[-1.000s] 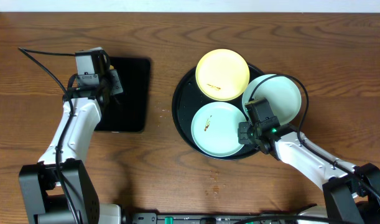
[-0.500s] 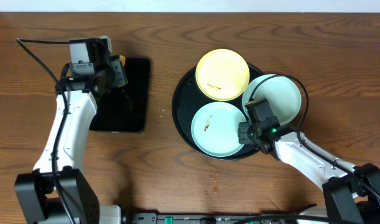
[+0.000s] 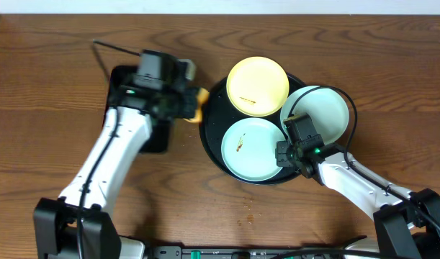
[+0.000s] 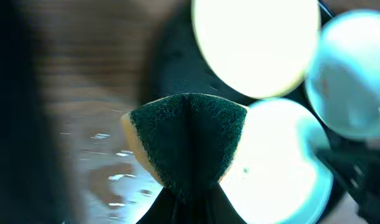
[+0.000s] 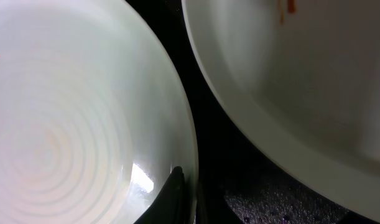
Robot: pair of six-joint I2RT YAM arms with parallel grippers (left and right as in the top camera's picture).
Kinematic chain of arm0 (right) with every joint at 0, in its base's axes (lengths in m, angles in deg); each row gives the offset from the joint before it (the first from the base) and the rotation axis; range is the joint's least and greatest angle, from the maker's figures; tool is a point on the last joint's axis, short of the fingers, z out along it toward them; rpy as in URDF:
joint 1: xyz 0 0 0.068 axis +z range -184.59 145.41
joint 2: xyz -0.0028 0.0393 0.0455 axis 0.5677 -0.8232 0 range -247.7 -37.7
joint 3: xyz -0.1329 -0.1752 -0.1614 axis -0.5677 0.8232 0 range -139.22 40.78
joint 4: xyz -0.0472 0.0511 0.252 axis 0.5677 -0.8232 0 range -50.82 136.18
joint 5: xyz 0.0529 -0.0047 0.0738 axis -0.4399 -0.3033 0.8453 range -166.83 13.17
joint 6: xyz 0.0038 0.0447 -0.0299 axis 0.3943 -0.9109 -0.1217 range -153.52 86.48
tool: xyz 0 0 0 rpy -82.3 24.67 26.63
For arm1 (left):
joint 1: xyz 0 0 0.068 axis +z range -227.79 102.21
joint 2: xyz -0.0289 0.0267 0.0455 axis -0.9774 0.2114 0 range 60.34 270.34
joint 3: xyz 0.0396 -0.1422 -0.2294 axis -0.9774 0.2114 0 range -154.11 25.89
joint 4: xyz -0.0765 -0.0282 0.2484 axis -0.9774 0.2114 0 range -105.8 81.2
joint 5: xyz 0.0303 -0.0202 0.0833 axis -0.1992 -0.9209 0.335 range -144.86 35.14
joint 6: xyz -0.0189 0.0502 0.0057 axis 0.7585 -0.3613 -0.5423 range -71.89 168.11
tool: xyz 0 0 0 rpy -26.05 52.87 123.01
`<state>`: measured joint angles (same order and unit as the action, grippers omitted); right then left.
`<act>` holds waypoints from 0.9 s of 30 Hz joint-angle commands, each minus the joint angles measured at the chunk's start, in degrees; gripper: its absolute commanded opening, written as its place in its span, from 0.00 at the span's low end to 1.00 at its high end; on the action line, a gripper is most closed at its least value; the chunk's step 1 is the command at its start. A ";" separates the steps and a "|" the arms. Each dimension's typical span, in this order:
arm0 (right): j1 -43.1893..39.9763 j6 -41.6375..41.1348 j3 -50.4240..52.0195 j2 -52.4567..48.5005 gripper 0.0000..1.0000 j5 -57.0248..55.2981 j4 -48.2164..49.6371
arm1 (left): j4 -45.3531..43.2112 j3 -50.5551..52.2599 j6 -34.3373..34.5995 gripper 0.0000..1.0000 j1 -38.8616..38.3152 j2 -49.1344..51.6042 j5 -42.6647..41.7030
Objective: Clean dirty plates on tray and stack at the side
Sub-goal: 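Lift the sponge with the left gripper and carry it over the plate, then scrub the held pale green plate with the sponge in the left gripper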
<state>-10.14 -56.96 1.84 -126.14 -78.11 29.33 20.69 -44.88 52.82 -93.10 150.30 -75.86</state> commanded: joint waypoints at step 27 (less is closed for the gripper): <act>0.50 0.76 0.52 -0.94 0.06 -1.29 -0.68 | -5.99 -1.20 -0.57 0.07 -18.80 17.07 11.19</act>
<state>-10.14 -56.96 1.84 -126.16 -78.11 29.31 15.05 -44.96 52.60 -111.66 165.66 -65.39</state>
